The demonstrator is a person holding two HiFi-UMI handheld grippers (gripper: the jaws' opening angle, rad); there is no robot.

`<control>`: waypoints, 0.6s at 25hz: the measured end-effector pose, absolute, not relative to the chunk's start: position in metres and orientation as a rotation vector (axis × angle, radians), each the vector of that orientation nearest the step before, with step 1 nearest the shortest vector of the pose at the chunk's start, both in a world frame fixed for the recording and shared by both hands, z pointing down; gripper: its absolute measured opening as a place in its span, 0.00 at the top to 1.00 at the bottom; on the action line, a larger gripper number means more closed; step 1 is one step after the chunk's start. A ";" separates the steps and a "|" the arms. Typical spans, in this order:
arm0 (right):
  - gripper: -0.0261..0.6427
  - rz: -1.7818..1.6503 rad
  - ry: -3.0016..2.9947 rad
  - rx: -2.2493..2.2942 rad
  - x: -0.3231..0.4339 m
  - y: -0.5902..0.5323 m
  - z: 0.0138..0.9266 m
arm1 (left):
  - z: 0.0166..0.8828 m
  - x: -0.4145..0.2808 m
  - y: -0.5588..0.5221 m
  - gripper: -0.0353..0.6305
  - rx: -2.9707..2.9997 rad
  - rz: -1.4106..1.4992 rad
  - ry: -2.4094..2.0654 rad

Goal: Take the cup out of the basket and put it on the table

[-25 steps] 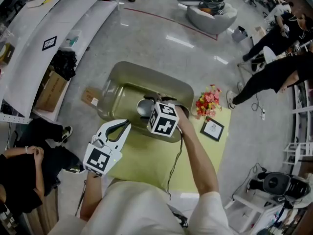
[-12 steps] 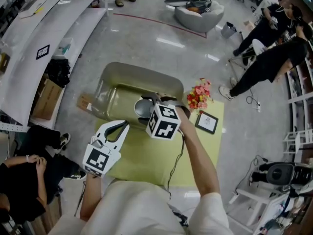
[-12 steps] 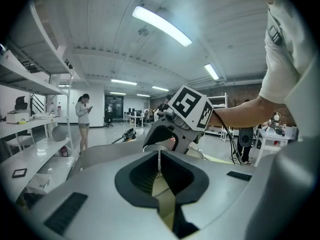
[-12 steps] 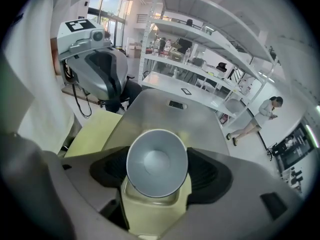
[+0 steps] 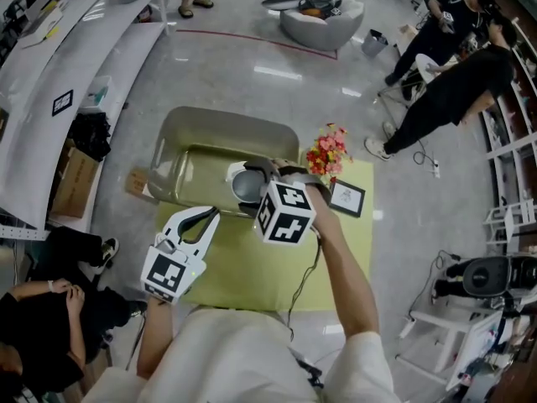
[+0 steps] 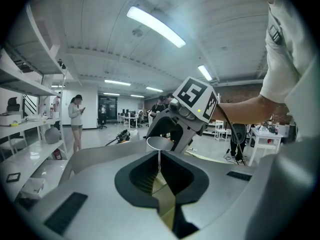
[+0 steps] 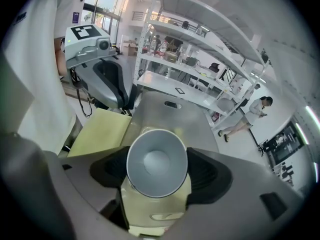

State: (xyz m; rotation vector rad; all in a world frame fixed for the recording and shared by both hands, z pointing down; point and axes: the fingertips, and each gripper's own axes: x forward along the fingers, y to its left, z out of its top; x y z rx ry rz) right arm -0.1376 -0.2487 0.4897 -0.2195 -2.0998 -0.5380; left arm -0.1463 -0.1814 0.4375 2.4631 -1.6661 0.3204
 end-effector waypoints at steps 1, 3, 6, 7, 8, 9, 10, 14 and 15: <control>0.43 -0.538 -2.101 -0.210 -0.134 -0.248 0.487 | 0.437 -0.144 -0.181 0.91 2.471 0.322 -1.657; 0.43 -0.536 -2.107 -0.191 -0.127 -0.246 0.482 | 0.437 -0.138 -0.181 0.91 2.486 0.321 -1.638; 0.43 -0.538 -2.118 -0.164 -0.115 -0.242 0.472 | 0.436 -0.128 -0.181 0.91 2.513 0.327 -1.608; 0.43 -0.540 -2.120 -0.154 -0.111 -0.241 0.469 | 0.435 -0.124 -0.181 0.91 2.522 0.329 -1.599; 0.43 -0.541 -2.122 -0.143 -0.107 -0.240 0.466 | 0.435 -0.121 -0.182 0.91 2.532 0.331 -1.589; 0.43 -0.543 -2.123 -0.132 -0.103 -0.240 0.463 | 0.434 -0.118 -0.182 0.91 2.543 0.333 -1.579; 0.43 -0.544 -2.124 -0.120 -0.099 -0.240 0.460 | 0.434 -0.115 -0.182 0.91 2.552 0.335 -1.569; 0.43 -0.543 -2.126 -0.078 -0.083 -0.236 0.451 | 0.433 -0.104 -0.183 0.91 2.582 0.340 -1.530; 0.43 -0.543 -2.126 -0.067 -0.079 -0.235 0.449 | 0.433 -0.101 -0.182 0.91 2.590 0.341 -1.521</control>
